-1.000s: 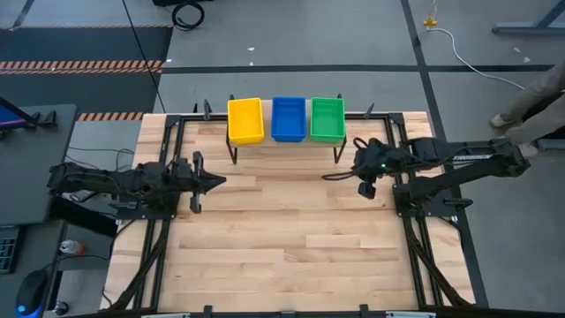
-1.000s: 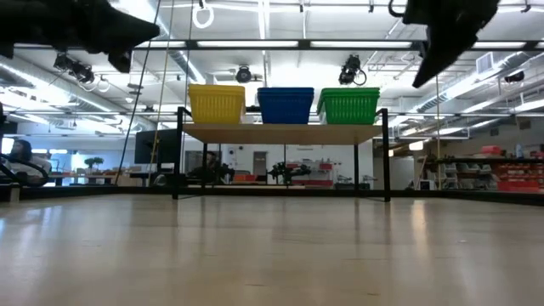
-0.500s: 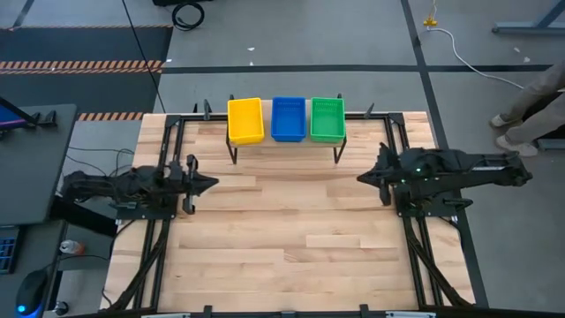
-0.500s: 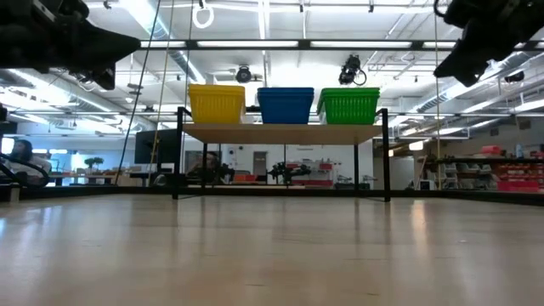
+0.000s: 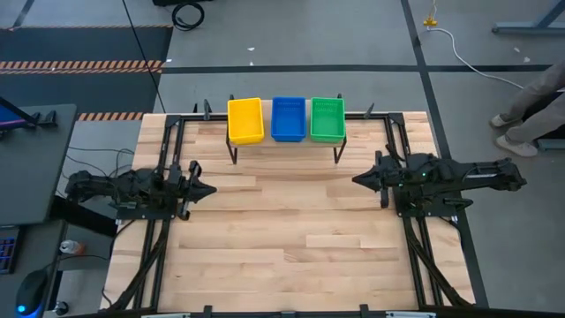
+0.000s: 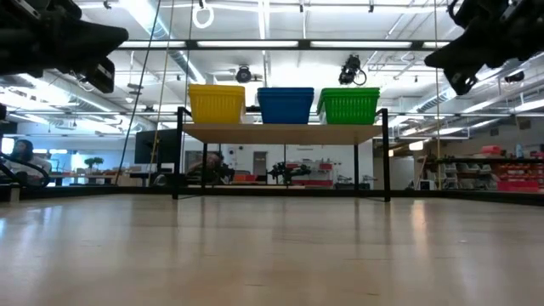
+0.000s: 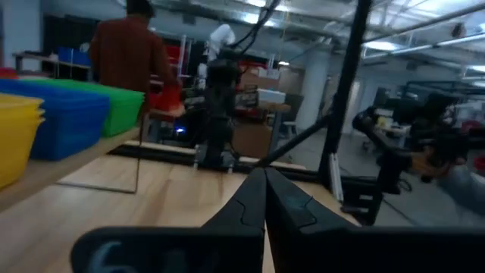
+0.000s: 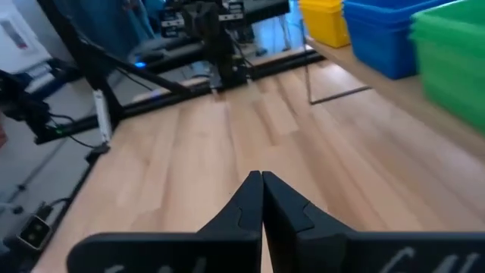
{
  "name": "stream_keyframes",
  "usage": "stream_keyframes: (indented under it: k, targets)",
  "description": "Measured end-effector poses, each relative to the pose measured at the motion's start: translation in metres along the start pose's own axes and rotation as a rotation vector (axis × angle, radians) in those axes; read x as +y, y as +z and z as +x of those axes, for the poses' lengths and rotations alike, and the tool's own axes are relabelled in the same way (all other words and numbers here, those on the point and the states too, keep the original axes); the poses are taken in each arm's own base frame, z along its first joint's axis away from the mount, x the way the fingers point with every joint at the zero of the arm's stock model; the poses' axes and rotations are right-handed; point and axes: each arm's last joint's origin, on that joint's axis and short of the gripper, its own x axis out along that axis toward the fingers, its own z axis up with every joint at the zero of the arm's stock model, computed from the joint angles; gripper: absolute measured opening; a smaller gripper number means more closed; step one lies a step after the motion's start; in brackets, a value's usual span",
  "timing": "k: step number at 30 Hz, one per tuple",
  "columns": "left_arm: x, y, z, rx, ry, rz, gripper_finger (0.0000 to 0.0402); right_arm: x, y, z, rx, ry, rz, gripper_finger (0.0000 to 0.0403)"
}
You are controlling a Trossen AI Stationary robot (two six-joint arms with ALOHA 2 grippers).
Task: Stack baskets on shelf by color
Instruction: Return to Home Position
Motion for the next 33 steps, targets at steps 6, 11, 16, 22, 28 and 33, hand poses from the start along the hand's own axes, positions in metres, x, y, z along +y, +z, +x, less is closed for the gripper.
stream_keyframes:
  k: [6,11,16,22,28,33]
  targets:
    - [-0.003,-0.001,0.0,0.009,-0.036,-0.01,0.0003,-0.004,-0.019,0.014,-0.076,0.044,0.001,0.0007]
    - [-0.005,-0.002,0.0,0.018,-0.061,-0.014,0.0005,-0.005,-0.028,0.02,-0.181,0.068,-0.082,0.0007]
    - [-0.007,-0.002,-0.001,0.02,-0.071,0.006,0.0006,-0.009,-0.044,0.024,-0.274,0.098,-0.112,0.0008]
    - [-0.006,-0.002,-0.001,0.01,-0.019,0.059,0.0005,-0.01,-0.051,0.026,-0.262,0.099,-0.143,0.0008]
    - [-0.008,-0.003,-0.001,0.019,-0.063,0.065,0.0005,-0.01,-0.051,0.026,-0.273,0.094,-0.199,0.0008]
    - [-0.008,-0.006,-0.001,0.059,-0.081,0.101,0.0007,-0.009,-0.047,0.024,-0.316,0.109,-0.194,0.0008]
